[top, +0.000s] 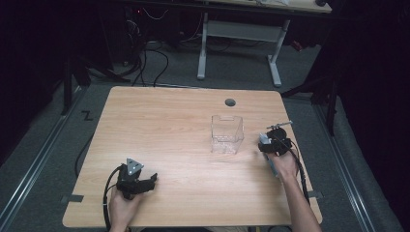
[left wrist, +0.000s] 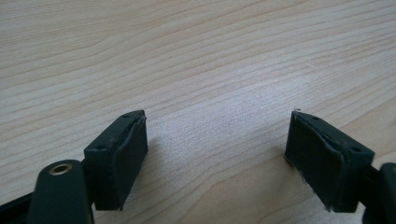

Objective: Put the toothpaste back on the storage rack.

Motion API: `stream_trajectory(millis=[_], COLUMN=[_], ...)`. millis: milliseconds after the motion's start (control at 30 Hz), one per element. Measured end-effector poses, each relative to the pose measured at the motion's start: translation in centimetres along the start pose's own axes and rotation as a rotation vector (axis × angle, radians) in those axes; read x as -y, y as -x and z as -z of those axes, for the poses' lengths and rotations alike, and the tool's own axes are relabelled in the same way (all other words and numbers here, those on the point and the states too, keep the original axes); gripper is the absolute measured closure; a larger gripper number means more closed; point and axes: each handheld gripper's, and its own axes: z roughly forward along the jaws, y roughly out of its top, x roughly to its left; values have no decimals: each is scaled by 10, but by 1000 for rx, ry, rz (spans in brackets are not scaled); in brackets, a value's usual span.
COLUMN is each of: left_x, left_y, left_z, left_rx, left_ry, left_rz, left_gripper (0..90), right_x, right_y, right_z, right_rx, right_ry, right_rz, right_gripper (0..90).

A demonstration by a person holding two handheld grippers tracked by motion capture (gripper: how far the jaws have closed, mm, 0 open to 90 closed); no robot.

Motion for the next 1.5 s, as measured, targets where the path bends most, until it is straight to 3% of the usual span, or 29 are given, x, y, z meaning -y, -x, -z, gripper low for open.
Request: stream_trajectory(millis=[333, 400, 467, 767, 867, 1033, 1133, 1467, 1500], left_x=[0, 0, 0, 0, 0, 0, 0, 0, 0], left_y=[0, 0, 0, 0, 0, 0, 0, 0, 0], left_z=[0, 0, 0, 0, 0, 0, 0, 0, 0], left_rx=[-1, -1, -1, -2, -2, -2, -1, 0, -1], left_ry=[0, 0, 0, 0, 0, 0, 0, 2, 1], left_rz=[1, 0, 1, 2, 2, 2, 2, 2, 2], left_gripper=[211, 212, 212, 212, 212, 212, 212, 211, 211], right_x=[0, 1, 2, -2, -3, -6, -8, -7, -8], right_y=[0, -1, -2, 4, 4, 0, -4, -1, -2], right_z=[-5, -10, -11, -13, -13, -12, -11, -5, -1], right_rx=[14, 25, 34, -41, -44, -37, -24, -70, -93], right_ry=[-42, -89, -91, -121, -129, -151, -161, -140, -112], right_rz=[4, 27, 42, 14, 10, 33, 75, 61, 51], right_gripper=[480, 502, 509, 574, 585, 645, 698, 707, 708])
